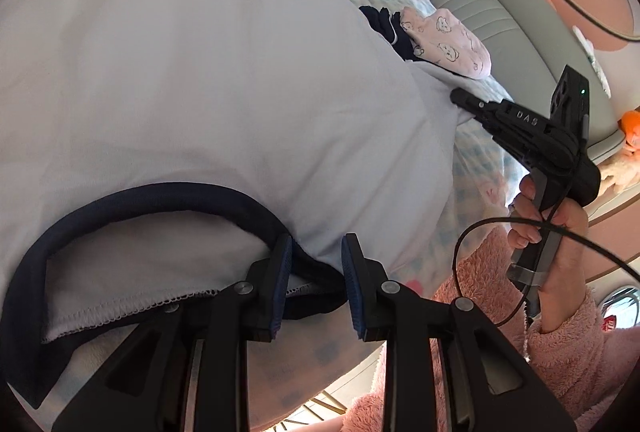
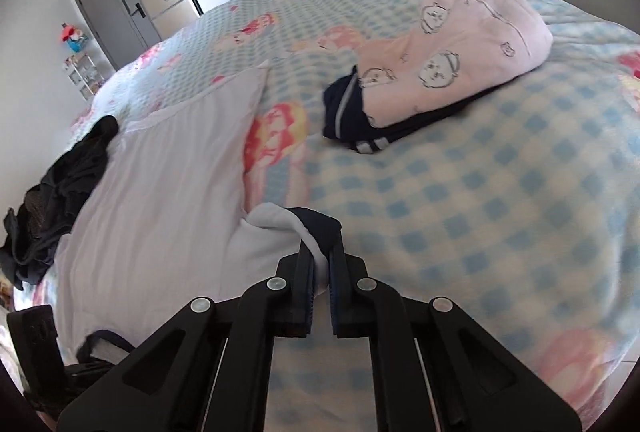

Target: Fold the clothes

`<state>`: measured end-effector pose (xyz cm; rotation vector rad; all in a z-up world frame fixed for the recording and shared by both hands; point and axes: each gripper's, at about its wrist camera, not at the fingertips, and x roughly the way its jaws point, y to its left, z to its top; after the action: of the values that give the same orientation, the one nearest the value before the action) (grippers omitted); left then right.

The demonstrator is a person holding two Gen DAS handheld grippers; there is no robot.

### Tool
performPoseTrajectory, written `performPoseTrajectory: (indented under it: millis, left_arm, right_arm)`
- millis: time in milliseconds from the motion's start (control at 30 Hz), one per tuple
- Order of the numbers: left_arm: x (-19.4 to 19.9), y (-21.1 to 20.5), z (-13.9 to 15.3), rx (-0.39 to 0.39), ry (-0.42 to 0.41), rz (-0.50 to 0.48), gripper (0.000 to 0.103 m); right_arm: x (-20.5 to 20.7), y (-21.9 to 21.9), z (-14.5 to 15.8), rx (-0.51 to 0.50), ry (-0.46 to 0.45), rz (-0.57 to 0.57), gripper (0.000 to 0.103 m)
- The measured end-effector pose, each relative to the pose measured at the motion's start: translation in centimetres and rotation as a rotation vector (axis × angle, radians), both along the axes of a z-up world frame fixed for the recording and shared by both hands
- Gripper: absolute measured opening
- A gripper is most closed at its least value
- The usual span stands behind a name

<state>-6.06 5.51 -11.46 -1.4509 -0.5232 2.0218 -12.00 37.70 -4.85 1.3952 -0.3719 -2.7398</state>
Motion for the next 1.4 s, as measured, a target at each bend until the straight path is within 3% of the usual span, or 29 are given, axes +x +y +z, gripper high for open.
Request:
performPoseTrajectory:
  millis: [100,133,167,233,333,367,433,533,633,800,933,967,1000,1033,1067,1100,1167,1300,1400]
  left_arm:
    - [-0.7,-0.3,0.6,0.03,-0.027,0.002,0.028]
    - [-0.9,-0.7,1.5,0.038,-0.012,0.008,0.028]
    - [-1.3,-1.4,2.7,0.039,0.024,0.02,0.028]
    - [-2.5,-3.2,5.4,0.027,0.102,0.047,0.029]
    - [-6.6,-6.9,7.9,-0.081,0.19,0.095,0.033]
    - [-8.0,-8.1,8.7,-0.121,0.219,0.112,0.033]
    - [-11.9,-10.9,9.1,-0.22,0.265,0.174,0.033]
    - [-18.6,-15.0,8.8,-0.362,0.305,0.276,0.033]
    - [-24.9,-18.2,7.8,-0.424,0.323,0.315,0.034]
    - [-34.2,-20.7,5.8,-0.431,0.298,0.304,0.051]
    - [-39.1,-20.5,3.4,-0.385,0.246,0.278,0.052]
    - [-39.8,-20.4,2.8,-0.374,0.235,0.271,0.05]
    - [-40.2,-20.2,2.3,-0.365,0.229,0.263,0.048]
    - [-40.5,-20.0,1.9,-0.359,0.23,0.248,0.037]
    - [-40.6,-19.5,1.7,-0.379,0.242,0.233,0.026]
    - [-40.6,-18.9,1.7,-0.418,0.262,0.22,0.011]
    - [-40.4,-18.1,2.2,-0.468,0.312,0.214,0.009]
    - [-40.4,-18.1,4.9,-0.493,0.407,0.268,0.008]
    - [-41.9,-18.9,5.5,-0.475,0.408,0.305,0.008]
  right_arm:
    - [-0.4,0.3,-0.5,0.007,-0.071,0.005,0.015]
    - [-0.4,0.4,-0.1,-0.002,-0.073,0.006,0.026]
    - [-0.3,0.5,0.9,-0.02,-0.046,0.007,0.032]
    - [-0.6,0.7,3.8,-0.023,0.013,0.009,0.033]
    - [-2.7,-0.2,8.0,-0.047,0.082,0.053,0.037]
    - [-4.1,-0.9,8.9,-0.072,0.093,0.089,0.044]
    - [-7.7,-2.5,9.6,-0.085,0.093,0.147,0.046]
    - [-14.2,-6.0,7.9,-0.027,0.03,0.186,0.046]
    - [-20.2,-8.8,5.5,-0.043,-0.017,0.205,0.046]
    - [-28.9,-11.3,1.3,0.038,-0.064,0.179,0.047]
    - [-34.0,-11.7,-1.7,0.07,-0.099,0.185,0.07]
    - [-35.0,-11.7,-2.5,0.06,-0.114,0.185,0.07]
    - [-35.9,-11.7,-3.2,0.04,-0.13,0.191,0.07]
    - [-36.6,-11.6,-3.9,0.009,-0.144,0.203,0.07]
    - [-37.2,-11.6,-4.5,-0.01,-0.152,0.211,0.063]
    - [-37.5,-11.7,-4.9,-0.02,-0.154,0.216,0.052]
    - [-37.3,-11.9,-4.4,-0.03,-0.115,0.235,0.008]
    - [-36.3,-12.4,-1.9,-0.041,0.004,0.258,0.006]
    - [-36.9,-11.8,-1.1,-0.059,0.046,0.228,0.006]
